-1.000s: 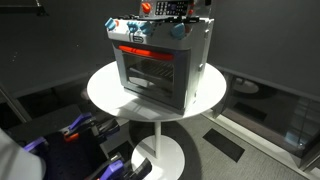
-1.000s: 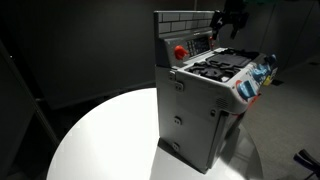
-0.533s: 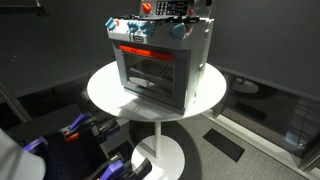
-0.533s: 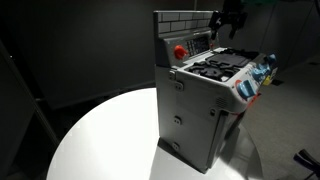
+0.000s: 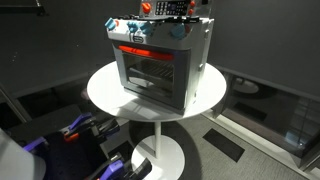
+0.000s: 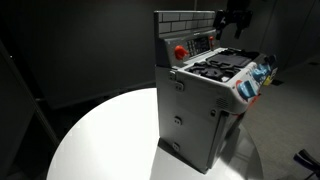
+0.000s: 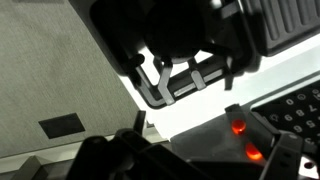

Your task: Press the top button on the right side of the stove

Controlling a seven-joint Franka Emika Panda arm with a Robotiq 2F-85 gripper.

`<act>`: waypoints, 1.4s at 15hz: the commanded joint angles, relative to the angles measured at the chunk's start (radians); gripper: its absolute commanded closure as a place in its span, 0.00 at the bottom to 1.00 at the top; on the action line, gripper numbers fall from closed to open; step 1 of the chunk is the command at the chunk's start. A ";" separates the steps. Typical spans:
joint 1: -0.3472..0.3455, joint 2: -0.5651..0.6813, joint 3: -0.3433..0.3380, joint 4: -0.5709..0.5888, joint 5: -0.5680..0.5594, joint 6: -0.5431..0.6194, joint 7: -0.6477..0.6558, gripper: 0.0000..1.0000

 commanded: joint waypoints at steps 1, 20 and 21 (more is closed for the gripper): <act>-0.002 -0.052 -0.008 -0.017 0.033 -0.096 -0.043 0.00; 0.002 -0.369 0.023 -0.315 0.027 -0.294 -0.139 0.00; 0.001 -0.378 0.025 -0.323 0.027 -0.295 -0.139 0.00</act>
